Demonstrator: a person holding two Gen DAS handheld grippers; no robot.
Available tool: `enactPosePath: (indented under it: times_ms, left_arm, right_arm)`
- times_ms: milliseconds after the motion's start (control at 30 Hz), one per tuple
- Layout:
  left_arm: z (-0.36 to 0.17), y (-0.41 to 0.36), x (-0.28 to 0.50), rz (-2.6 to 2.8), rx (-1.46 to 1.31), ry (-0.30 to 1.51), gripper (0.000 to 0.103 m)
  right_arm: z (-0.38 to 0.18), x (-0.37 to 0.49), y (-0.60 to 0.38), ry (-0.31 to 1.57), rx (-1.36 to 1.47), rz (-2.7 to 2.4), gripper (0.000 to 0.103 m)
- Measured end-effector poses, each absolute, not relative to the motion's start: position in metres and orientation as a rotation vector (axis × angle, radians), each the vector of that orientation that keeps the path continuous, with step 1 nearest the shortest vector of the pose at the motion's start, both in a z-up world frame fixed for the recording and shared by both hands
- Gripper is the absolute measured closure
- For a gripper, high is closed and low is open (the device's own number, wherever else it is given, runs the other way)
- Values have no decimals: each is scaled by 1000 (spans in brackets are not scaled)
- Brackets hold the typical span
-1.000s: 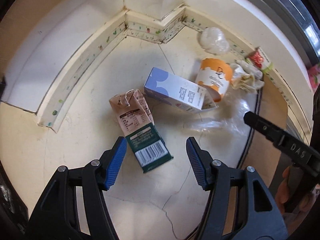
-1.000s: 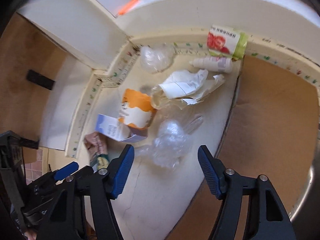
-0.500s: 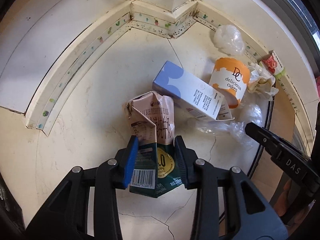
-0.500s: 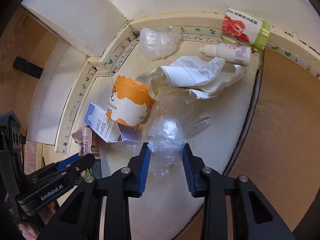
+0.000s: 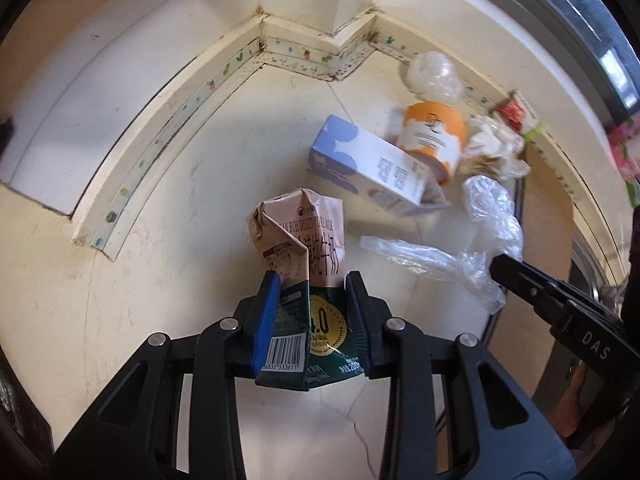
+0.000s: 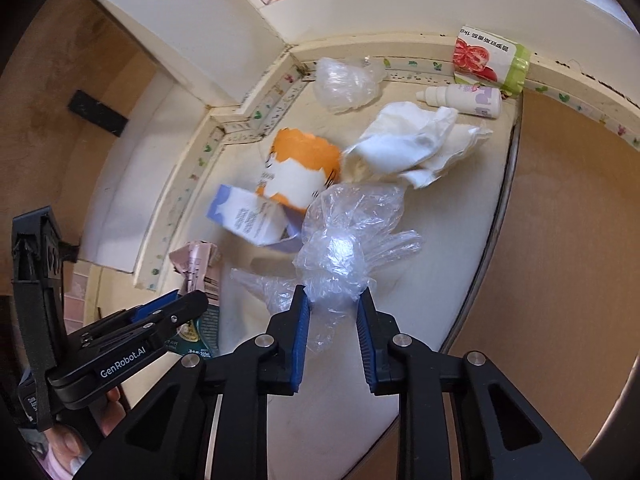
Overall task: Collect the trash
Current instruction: 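Grasp the brown milk carton with the left tool while the right tool grasps the plastic bag, then lift the carton and plastic bag off the counter with both tools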
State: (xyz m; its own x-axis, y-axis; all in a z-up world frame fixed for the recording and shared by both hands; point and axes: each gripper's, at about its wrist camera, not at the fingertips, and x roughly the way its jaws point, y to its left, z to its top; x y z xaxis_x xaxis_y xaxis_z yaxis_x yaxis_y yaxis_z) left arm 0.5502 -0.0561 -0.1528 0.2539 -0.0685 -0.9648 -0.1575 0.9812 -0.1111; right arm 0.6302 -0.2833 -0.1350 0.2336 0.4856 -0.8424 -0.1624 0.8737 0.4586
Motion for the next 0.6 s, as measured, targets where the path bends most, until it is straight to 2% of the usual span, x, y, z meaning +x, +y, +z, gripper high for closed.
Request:
enactPosePath:
  times_ms: [233, 267, 300, 467, 600]
  left_arm:
    - [-118, -49, 503, -18, -186, 1276, 74]
    - [-113, -48, 494, -32, -182, 1267, 82]
    - [-107, -47, 484, -50, -181, 1266, 103]
    - [-94, -40, 439, -110, -165, 1249, 103]
    - [-112, -32, 414, -153, -183, 1286, 103]
  right_arm:
    - [-111, 580, -279, 1229, 324, 463, 81]
    - [-108, 571, -279, 1225, 328, 462, 81]
    - [-104, 559, -277, 1217, 330, 458, 81]
    - [-90, 497, -266, 1184, 319, 426, 81]
    - [-95, 455, -252, 1181, 296, 370, 82]
